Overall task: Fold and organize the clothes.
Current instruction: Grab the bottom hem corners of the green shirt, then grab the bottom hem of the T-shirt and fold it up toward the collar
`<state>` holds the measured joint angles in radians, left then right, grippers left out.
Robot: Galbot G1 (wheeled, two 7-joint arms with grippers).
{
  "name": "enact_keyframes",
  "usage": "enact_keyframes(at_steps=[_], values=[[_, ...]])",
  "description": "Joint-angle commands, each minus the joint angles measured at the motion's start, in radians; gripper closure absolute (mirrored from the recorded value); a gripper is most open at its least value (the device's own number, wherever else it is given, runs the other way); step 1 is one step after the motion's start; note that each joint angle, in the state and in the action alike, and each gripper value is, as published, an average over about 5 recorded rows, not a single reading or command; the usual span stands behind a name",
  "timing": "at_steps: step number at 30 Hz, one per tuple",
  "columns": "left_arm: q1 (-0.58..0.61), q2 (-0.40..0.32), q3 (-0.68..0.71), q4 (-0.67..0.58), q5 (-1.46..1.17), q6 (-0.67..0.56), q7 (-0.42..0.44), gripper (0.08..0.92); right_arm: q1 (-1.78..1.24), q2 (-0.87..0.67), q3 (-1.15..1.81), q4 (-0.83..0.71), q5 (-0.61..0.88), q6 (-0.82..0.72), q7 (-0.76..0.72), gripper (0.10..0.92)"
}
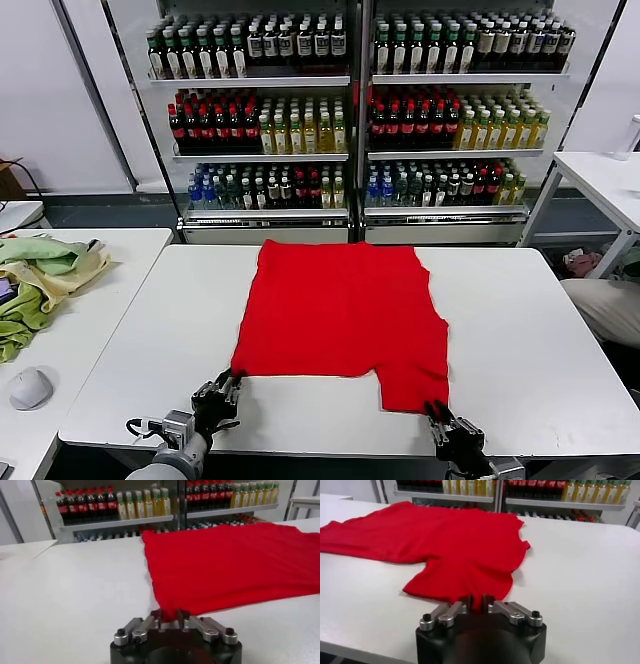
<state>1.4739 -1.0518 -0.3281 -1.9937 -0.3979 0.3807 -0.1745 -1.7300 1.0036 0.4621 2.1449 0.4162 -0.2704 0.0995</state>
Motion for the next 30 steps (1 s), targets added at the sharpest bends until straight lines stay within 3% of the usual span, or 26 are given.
enact_keyframes(at_steps=[1,6,12,17,22,30], values=[[0.023,0.009,-0.004,-0.039,-0.001,-0.012,0.008,0.912,-0.017,-0.023,0.025,0.049,0.020,-0.004,-0.012,0.906],[0.119,0.059,-0.036,-0.160,-0.004,-0.023,-0.019,0.914,-0.132,-0.080,0.107,0.177,0.092,-0.017,-0.035,0.906],[0.370,0.145,-0.127,-0.350,0.005,-0.029,-0.095,0.914,-0.314,-0.111,0.224,0.306,0.092,-0.019,-0.058,0.906],[0.516,0.180,-0.204,-0.406,0.011,-0.041,-0.136,0.914,-0.381,-0.110,0.236,0.327,0.064,-0.017,-0.064,0.906],[0.460,0.179,-0.227,-0.403,-0.021,-0.044,-0.132,0.914,-0.314,-0.095,0.215,0.330,0.083,-0.013,-0.047,0.906],[0.104,0.142,-0.168,-0.266,-0.135,-0.021,-0.093,0.914,0.028,-0.085,0.132,0.230,0.142,-0.079,0.032,0.906]])
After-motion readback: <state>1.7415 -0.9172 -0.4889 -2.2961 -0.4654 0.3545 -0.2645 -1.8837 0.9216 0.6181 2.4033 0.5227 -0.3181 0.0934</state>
